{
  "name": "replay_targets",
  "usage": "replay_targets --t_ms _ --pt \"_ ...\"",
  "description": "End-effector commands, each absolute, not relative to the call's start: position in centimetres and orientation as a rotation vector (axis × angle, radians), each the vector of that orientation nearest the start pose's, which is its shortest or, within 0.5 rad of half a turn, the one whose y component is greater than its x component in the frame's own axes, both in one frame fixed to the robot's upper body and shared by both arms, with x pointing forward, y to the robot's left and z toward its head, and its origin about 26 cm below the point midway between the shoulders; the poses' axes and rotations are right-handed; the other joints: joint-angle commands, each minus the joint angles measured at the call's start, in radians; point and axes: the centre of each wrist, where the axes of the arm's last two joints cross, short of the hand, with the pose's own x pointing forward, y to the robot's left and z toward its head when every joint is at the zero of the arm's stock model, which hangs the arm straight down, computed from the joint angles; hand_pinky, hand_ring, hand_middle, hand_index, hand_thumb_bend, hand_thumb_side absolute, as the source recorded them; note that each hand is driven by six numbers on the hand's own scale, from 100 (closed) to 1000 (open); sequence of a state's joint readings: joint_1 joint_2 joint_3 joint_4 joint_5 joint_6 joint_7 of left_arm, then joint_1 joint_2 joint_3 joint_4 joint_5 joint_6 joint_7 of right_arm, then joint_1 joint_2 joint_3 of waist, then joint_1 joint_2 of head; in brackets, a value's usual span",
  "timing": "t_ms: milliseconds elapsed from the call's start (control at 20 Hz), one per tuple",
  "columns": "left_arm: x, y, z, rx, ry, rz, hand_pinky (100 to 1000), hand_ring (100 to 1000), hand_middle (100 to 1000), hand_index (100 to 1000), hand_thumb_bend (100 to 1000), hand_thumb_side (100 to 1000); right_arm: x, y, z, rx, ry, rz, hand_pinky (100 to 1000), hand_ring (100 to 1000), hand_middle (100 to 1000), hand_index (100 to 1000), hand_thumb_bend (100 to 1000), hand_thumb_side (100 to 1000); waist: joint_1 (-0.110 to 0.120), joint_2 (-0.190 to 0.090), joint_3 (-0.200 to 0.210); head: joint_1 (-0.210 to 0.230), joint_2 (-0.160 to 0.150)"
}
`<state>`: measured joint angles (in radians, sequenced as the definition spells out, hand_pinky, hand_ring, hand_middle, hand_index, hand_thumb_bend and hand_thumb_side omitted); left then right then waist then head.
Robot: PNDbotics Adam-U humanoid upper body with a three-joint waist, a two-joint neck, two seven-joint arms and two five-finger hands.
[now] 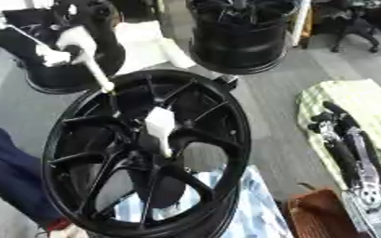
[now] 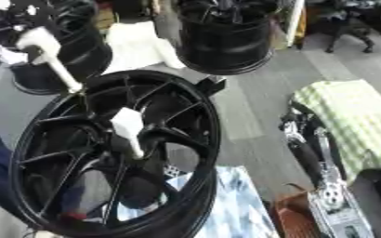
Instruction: Pull the pin out of the wheel hub.
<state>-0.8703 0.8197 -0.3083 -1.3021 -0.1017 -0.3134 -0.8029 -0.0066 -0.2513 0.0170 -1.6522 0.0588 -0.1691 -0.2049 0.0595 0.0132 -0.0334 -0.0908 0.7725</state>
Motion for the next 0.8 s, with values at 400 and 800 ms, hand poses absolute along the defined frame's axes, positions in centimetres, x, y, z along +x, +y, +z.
replay_targets --t_ms 400,800 --pt "34.9 44.0 22.5 0.441 -1.245 -1.634 548 1000 708 889 100 326 27.9 -30.2 3.1 -0.385 -1.859 0.098 733 641 625 883 100 672 -0.012 -0.003 0.011 -0.006 -0.003" --pt "29.4 47.9 11.2 0.565 -1.292 -1.072 629 1000 717 898 100 705 28.0 -29.9 3.2 -0.384 -1.865 0.074 733 641 625 883 100 672 -0.034 0.01 0.025 -0.01 -0.003"
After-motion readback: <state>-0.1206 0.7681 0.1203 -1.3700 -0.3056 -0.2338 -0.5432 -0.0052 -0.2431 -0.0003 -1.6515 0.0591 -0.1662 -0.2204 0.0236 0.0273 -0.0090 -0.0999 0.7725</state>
